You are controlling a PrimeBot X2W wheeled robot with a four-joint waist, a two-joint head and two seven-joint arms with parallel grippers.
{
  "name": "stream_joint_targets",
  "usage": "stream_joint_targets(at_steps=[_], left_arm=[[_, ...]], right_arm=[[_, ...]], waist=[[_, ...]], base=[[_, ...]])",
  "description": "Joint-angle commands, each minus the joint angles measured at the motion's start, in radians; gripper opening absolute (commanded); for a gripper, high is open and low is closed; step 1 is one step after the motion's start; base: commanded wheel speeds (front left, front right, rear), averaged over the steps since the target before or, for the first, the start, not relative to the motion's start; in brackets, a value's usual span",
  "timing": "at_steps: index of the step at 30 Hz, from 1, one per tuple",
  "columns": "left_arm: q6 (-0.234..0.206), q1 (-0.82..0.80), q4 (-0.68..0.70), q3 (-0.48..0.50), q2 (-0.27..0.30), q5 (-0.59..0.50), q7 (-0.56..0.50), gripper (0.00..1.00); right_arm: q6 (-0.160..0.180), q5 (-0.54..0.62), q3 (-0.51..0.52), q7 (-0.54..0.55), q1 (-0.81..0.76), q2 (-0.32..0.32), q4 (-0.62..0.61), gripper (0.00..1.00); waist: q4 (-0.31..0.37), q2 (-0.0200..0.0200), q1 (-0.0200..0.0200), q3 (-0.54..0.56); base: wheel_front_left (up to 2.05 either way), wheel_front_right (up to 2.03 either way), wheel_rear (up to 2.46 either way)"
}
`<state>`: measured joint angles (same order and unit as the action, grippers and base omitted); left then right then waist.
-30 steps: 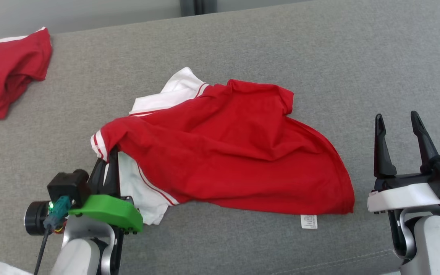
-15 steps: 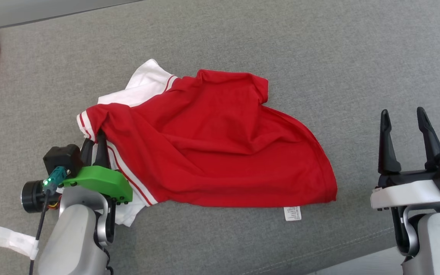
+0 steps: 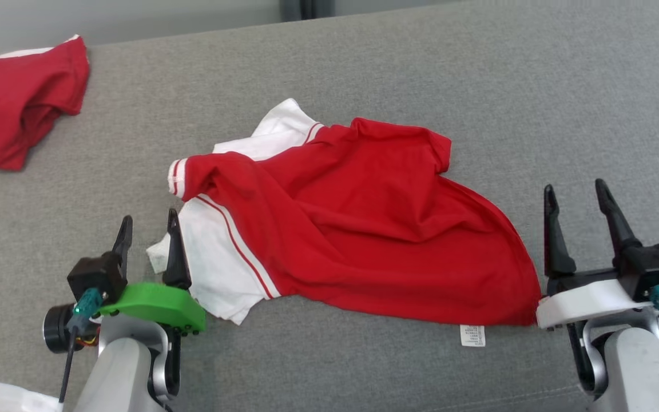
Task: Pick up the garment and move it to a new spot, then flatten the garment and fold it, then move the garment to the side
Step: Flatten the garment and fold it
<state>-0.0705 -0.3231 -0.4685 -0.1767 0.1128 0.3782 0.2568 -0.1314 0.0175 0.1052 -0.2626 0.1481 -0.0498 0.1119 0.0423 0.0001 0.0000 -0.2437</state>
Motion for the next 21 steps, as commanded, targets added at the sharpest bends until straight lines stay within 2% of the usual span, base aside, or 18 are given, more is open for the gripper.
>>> stream_joint_targets(at_steps=[1,4,10,21], left_arm=[[0.006,0.036,0.018,0.005,-0.001,0.007,0.007,1.00],[0.009,0.097,0.064,0.013,-0.011,0.008,0.008,1.00],[0.001,0.207,0.180,0.023,-0.037,0.003,0.007,1.00],[-0.008,0.260,0.263,-0.017,-0.058,-0.010,0.008,1.00]], right_arm=[[0.001,0.014,-0.019,-0.003,-0.009,-0.001,0.021,1.00],[0.001,0.035,-0.077,0.000,0.004,-0.001,0.084,1.00],[0.001,0.013,-0.178,0.077,0.083,-0.027,0.228,1.00],[0.001,-0.070,-0.206,0.277,0.278,-0.065,0.507,1.00]], waist=[[-0.063,-0.0001,0.0000,0.059],[-0.092,-0.0001,0.0000,0.080],[-0.147,-0.0001,0.0000,0.102],[-0.237,-0.0001,0.0000,0.091]], base=[[0.00,0.00,0.00],[0.00,0.00,0.00],[0.00,0.00,0.00],[0.00,0.00,0.00]])
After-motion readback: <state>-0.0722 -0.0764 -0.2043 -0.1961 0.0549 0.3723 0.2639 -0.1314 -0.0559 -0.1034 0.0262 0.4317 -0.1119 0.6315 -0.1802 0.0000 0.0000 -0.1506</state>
